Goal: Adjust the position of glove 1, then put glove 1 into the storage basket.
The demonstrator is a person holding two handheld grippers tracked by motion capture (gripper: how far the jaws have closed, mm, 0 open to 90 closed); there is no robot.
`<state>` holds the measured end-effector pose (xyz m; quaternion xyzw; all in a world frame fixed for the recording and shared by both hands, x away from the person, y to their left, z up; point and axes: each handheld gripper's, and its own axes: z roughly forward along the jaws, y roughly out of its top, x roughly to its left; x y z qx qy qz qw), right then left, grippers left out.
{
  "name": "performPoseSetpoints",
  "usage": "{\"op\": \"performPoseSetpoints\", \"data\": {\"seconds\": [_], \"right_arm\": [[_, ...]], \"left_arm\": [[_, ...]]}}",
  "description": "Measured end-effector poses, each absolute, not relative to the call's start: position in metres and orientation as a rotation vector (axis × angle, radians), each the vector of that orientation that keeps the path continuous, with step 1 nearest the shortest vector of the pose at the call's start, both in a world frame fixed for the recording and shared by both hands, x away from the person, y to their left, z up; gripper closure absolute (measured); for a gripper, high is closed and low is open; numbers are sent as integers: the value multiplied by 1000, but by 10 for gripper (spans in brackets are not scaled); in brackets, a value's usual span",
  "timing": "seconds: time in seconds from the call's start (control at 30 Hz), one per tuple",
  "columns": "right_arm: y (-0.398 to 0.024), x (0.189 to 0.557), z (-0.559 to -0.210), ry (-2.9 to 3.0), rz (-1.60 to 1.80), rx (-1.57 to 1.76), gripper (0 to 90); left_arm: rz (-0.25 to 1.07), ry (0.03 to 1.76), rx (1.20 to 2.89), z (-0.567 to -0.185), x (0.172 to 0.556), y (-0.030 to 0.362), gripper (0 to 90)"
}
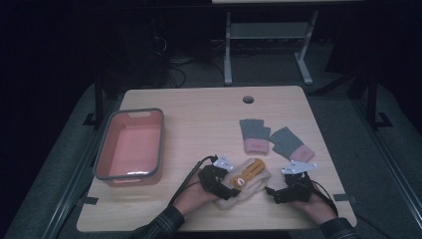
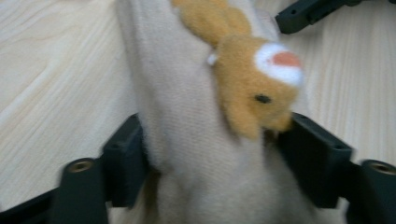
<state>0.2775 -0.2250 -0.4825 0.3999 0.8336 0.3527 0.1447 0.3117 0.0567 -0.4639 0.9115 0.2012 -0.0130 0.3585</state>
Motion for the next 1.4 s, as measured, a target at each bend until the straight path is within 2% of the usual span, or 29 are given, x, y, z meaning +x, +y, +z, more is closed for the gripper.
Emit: {"op": "performPoseSetpoints", "data": {"seconds": [0.4,0.73,0.93,1.4], "right_arm": [[-225,277,-482,2404,1014,1150,23],[-225,277,-482,2405,1014,1152,23],[-225,278,-482,2406,1015,1150,23],[-226,277,-482,2406,1014,1146,23]], "left_arm": [[-79,554,2322,-464,317,63,563],[-132,571,2271,-459,321,69,744],[-168,552,2253,-453,322,68,779],[-160,540,2177,-426,326,84,785]]}}
